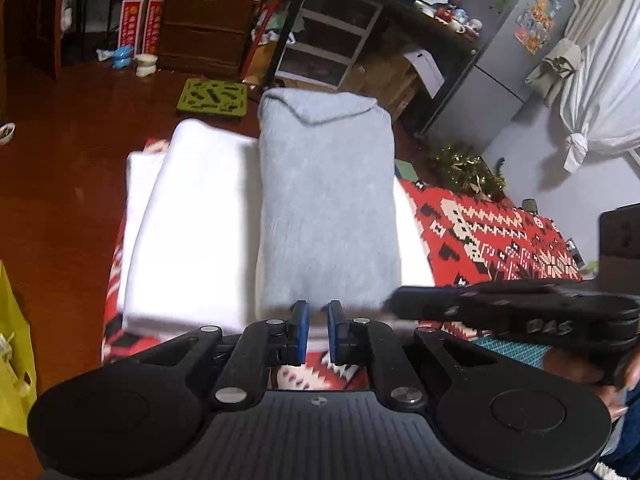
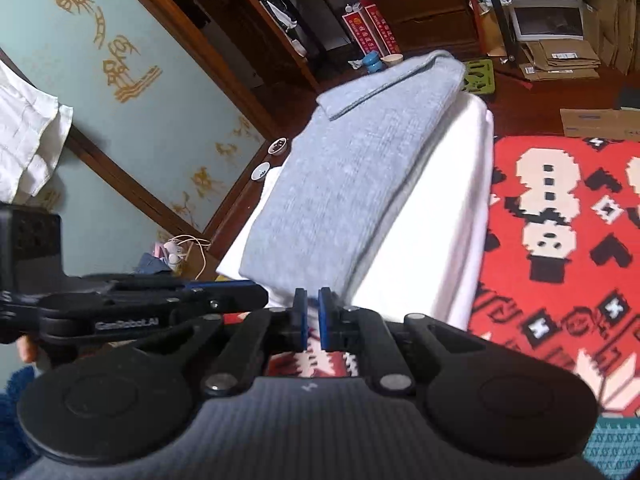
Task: Fold clothes
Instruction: 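Lower the grey strip onto the stack and open both grippers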
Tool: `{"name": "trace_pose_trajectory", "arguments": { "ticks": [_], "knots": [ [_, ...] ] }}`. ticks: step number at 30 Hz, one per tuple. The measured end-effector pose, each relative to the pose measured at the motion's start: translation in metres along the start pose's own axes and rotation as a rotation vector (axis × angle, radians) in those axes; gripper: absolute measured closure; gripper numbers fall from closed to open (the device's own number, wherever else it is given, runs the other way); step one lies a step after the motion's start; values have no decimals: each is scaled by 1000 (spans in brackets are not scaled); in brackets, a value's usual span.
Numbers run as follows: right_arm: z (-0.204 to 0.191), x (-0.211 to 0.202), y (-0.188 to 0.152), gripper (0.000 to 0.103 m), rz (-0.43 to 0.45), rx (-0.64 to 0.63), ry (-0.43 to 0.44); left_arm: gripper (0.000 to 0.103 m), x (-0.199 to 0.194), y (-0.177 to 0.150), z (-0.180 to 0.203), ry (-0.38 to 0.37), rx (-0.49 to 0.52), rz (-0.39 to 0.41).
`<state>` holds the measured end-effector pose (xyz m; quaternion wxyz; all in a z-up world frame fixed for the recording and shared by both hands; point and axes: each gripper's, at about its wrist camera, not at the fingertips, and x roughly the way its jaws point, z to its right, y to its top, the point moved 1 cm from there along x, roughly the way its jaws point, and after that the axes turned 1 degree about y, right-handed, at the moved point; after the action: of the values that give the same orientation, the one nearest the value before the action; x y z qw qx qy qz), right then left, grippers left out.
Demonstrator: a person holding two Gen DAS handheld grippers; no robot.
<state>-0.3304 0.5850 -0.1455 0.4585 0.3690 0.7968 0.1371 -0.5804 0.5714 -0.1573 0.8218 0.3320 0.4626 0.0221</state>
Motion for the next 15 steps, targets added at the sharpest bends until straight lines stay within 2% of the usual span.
{"name": "trace_pose_trajectory", "arguments": {
  "ticks": [5,7,9,10,13,15],
  "knots": [
    [-8,-47,-13,92,42,-24,-14,93,-25,-13,3,-39,-40,46],
    [-12,-68,-19,88,68,-45,-29,93,-35,-18,8,-17,-49,77],
    [-14,-84,-22,81,97,-65,-46,83,-42,-21,14,21,-53,112],
    [-14,-91,-21,73,111,-71,-53,79,-44,-21,14,30,-60,127],
    [-2,-89,-11,72,100,20,-2,78,-48,-15,5,16,-112,158],
    [10,-79,-1,71,85,112,44,72,-47,-10,-3,4,-156,178]
  ]
}}
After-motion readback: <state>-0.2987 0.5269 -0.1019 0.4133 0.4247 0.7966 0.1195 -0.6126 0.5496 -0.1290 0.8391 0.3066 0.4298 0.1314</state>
